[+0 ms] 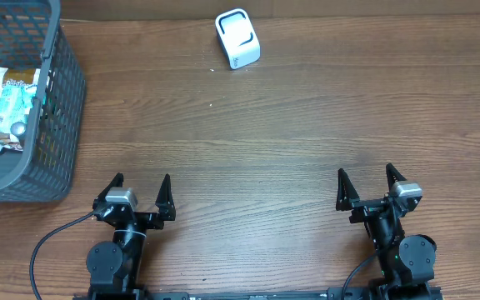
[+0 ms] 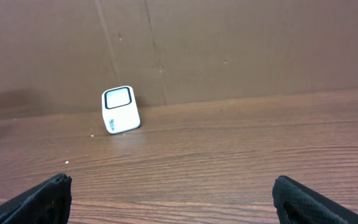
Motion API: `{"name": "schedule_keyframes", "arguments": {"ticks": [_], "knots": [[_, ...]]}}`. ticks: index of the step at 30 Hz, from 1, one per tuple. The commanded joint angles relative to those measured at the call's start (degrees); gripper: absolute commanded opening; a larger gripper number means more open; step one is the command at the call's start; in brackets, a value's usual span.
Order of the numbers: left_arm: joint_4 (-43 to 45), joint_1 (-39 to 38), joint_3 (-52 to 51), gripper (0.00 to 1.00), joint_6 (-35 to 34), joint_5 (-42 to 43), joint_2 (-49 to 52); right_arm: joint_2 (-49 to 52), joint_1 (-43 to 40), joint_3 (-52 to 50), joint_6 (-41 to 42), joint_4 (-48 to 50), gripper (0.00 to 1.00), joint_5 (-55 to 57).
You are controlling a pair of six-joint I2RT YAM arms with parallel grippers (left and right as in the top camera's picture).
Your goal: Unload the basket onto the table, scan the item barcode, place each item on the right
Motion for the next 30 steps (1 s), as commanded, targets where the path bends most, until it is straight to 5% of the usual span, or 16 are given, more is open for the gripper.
{"name": "schedule_keyframes", "arguments": {"ticks": [1,18,23,30], "knots": [[-0.2,-0.3,-0.2,1.00,1.1,0.0,-0.7,-0.3,-0.2,-0.6,-0.4,0.3,1.00,-0.3],[0.2,-0.3,-0.2,1.00,2.3,-5.9,-0.7,-0.3,-0.2,-0.6,-0.4,0.3,1.00,-0.3],[5.6,-0.3,1.7,1.00,3.9,-1.5,-0.7,-0.3,-0.2,-0.6,-0.4,0.3,1.00,-0.3],[-9.7,-0.3,19.1,1.00,7.8,-3.4,0.7,-0.3,-0.2,-0.6,-0.4,0.3,1.00,-0.3]]}}
